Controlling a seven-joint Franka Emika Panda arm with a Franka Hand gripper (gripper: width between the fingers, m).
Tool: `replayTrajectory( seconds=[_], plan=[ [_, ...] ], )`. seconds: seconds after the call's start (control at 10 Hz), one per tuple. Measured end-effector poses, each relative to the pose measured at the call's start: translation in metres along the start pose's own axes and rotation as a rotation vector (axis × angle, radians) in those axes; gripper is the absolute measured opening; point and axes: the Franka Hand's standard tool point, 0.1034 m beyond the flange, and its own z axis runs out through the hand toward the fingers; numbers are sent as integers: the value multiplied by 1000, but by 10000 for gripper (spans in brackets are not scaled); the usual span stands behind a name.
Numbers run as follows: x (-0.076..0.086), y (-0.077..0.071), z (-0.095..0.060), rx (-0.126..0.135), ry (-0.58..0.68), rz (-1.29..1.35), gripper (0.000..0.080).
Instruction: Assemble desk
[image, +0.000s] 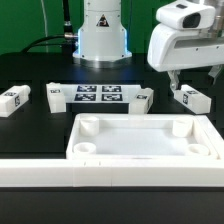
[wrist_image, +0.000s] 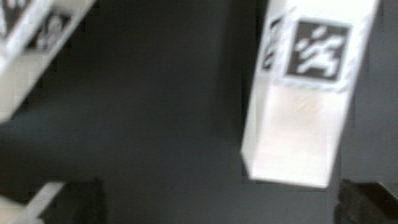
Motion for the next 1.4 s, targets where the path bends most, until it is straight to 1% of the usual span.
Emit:
replayTrajectory(
  seconds=[0.1, 0.2, 0.3, 0.4, 0.5, 0.6, 0.7, 0.8, 0.9, 1.0, 1.1, 1.3, 1.4],
  plan=[
    [-5, 0, 3, -7, -77, 14, 649],
    [-2, 0, 5, -1, -129, 12, 649],
    [-2, 1, 5, -5, -171, 13, 649],
    [-7, 3, 5, -14, -254, 13, 649],
    [-5, 2, 6, -16, -313, -2, 649],
    [-1, -2, 7, -10, -342, -35, 649],
    [-5, -1, 9, -7, -422, -72, 649],
    [-5, 0, 10, -9, -486, -68, 649],
    [-1, 0, 12, -7, -487, -68, 649],
    [-2, -1, 12, -6, -486, -70, 649],
    [-3, -3, 14, 7, -491, -79, 649],
    [-1, -17, 15, 59, -499, 14, 649],
    [-1, -19, 16, 68, -501, 30, 649]
  ],
)
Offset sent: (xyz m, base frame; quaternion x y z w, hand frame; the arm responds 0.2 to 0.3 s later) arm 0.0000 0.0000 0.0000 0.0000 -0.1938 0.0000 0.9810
